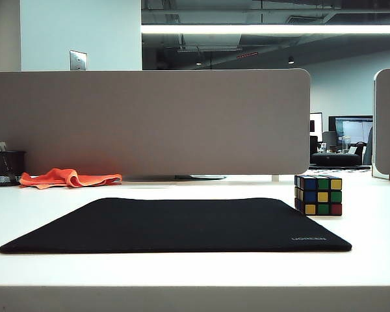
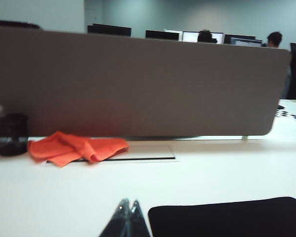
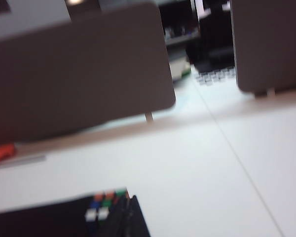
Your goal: Pick up the cube on the right side of the mouse pad, then place it in the center of the mouse pad.
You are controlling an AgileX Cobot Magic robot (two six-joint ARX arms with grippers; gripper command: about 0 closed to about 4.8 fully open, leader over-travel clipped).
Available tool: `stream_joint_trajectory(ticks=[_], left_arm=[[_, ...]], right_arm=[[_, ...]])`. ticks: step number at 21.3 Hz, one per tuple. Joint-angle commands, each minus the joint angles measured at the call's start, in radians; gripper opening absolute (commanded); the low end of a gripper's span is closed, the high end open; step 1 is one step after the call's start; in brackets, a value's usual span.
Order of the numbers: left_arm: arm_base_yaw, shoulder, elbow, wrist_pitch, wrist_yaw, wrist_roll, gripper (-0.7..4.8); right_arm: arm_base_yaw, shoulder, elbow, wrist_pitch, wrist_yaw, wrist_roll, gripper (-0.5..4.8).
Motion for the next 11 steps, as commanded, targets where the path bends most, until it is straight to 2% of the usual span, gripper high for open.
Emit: stream_joint_trajectory(ticks=[1,5,8,11], left_arm=[[0.002,0.131,0.097,-0.010,0.115,0.046,-0.06],[-0.035,0.263,0.171,-0.016,0.156,0.050,-0.06],[-0.097,0.400,0.247,-0.066,0.216,0.080,-0.06],[-0.135,0.472,0.291,-0.072,0.220,0.083,-0.05]], right_arm=[[0.001,0.013,0.099,-0.055,-0.002,-0.005,-0.09],[0.000,0.093,0.217,-0.172,-0.005,-0.014,-0.09],[0.000,0.253,0.343,-0.229,-0.100,-0.097,-0.09],[0.007,0.369,0.430,-0.274,-0.122,-0.156,-0.09]])
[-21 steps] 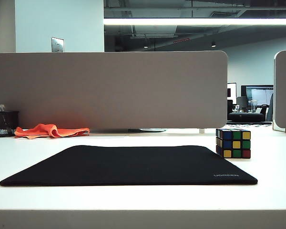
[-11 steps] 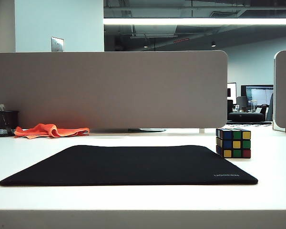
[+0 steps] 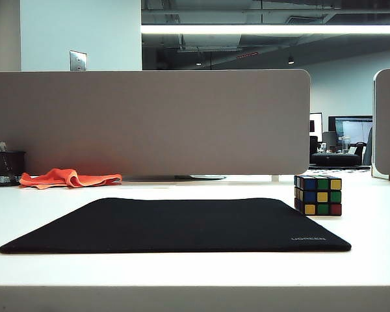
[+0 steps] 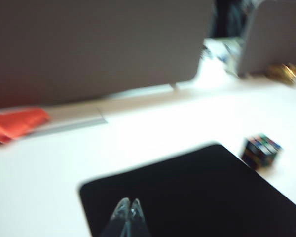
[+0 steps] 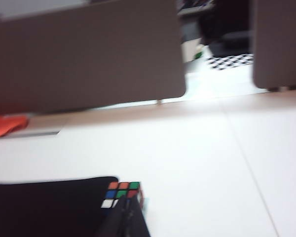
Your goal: Pick up the cube on the right side of the mouse pad, then place it in the center of the mouse pad.
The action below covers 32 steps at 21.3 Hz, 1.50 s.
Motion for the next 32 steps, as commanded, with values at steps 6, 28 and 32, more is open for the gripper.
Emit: stream_joint_trajectory(ticks=[6,28,32], left_arm=[[-0.068,0.142,0.148,-0.082,-0.058,0.008,-0.05],[-0.140,0.418,0.346,-0.193,-0.058,0.006,3.84],[-0.140,0.418,0.346,-0.195,-0.054,0.006,3.91]], right_arm=[[0.064,0.274,0.253,-0.142,0.074,-0.146,-0.09],[0.200,1.082,0.642,-0.280,0.126,0.091,4.79],[0.202,1.203,0.722,-0.349,0.126,0.141,4.79]])
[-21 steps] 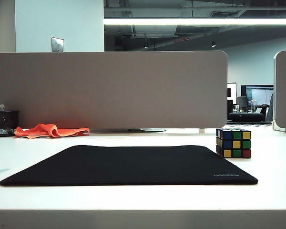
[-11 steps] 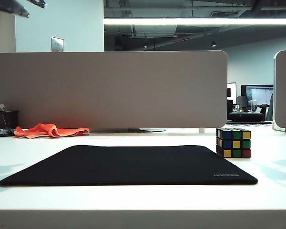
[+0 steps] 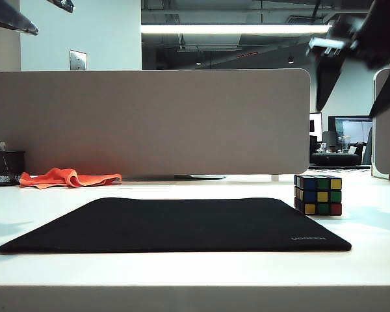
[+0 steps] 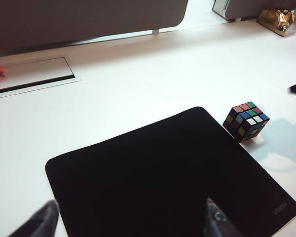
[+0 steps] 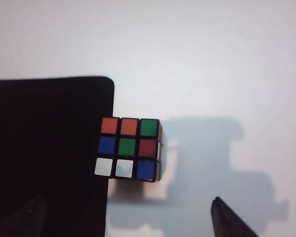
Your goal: Pick up the cube on the right side of the mouse pad, then place it in the center of the mouse pad.
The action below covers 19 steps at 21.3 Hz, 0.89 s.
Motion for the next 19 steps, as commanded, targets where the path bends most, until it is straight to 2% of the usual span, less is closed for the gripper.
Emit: stream_joint_trajectory(ticks=[1,6,12,19], left_arm=[[0.001,-0.001,0.007,0.011,0.009,0.000,4.05],[0.001,-0.001,0.007,0.009,0.008,0.000,4.04],[0.001,-0.001,0.007,0.008,0.008,0.000,4.04],[0.001,-0.001,0.007,-0.002,0.008,0.000,4.04]], right_arm=[[0.005,0.101,0.089,-0.067,0.002,0.069,4.79],[0.027,0.257,0.207,-0.087,0.079,0.071,4.79],[0.065,0.352,0.236,-0.081,0.088,0.070,4.79],[0.066,0.431,0.235,-0.102,0.087,0.071,4.79]])
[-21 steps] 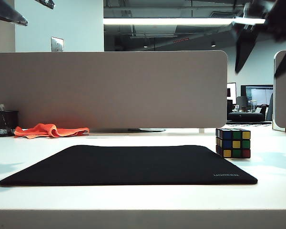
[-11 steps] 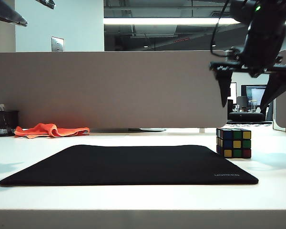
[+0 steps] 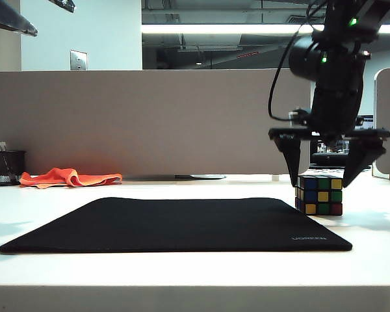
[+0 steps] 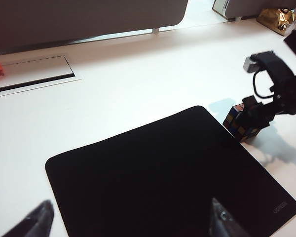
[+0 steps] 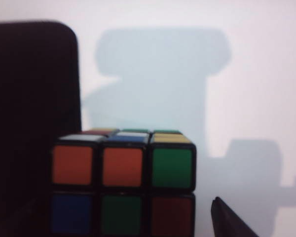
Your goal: Pick up the cube on the right side of the mouse pad, then place it in the center of the mouse pad.
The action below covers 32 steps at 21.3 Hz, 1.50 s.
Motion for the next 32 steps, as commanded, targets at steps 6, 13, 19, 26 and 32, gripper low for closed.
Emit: stream_joint_trajectory(ticks=[6,13,19,26,32], left_arm=[[0.001,-0.002,0.007,-0.006,0.006,0.000,4.04],[0.001,-0.002,0.007,-0.008,0.006,0.000,4.04],[0.001,-0.002,0.007,-0.010,0.006,0.001,4.04],[0.001,-0.002,0.007,-0.009,0.006,0.001,4.04],[0.001,-0.001,0.006,-0.047,-0.013,0.005,4.04]], right_arm=[[0.001,-0.001,0.004,0.017,0.002,0.006,3.98],[0.001,-0.001,0.004,0.018,0.005,0.006,3.12],[0.001,-0.013,0.005,0.023,0.005,0.006,3.08],[0.007,-0.222,0.005,0.018,-0.015,-0.020,3.08],[0.141,-0.356,0.005,0.071,-0.052,-0.021,3.08]])
